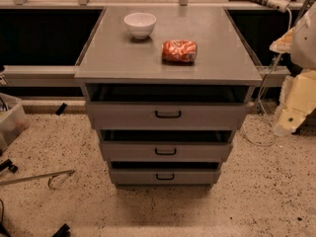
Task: Open top drawer
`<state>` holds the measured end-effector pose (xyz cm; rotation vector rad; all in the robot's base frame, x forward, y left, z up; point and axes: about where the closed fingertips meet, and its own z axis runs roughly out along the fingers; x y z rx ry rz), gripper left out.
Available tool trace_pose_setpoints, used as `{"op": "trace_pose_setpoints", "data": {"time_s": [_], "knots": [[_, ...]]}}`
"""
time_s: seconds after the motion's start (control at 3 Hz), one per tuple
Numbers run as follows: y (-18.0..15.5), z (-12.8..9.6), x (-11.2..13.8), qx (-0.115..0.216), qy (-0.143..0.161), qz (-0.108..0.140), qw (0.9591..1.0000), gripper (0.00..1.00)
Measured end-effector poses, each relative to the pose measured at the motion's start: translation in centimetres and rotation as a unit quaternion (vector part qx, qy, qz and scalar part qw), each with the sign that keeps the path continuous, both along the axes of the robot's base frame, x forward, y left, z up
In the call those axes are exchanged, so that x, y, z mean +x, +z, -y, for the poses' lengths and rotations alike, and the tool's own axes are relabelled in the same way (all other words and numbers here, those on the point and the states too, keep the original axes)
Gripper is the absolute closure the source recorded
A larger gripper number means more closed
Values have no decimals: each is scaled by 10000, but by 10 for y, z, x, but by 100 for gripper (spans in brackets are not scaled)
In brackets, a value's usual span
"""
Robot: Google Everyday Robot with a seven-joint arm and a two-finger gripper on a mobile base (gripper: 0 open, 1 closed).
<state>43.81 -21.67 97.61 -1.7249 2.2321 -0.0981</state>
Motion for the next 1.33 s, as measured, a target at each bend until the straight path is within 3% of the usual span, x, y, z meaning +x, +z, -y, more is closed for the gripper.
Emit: {"op": "trace_pose_setpoints", "data": {"time_s": [0.33,0.67,1.0,1.33], "knots": [[0,0,0,1,0,0,10000,0],[-10,-10,2,207,24,-62,9998,0],[-42,-27,6,626,40,-269,9977,0],[-77,-39,12,765,-115,-187,9968,0]]}}
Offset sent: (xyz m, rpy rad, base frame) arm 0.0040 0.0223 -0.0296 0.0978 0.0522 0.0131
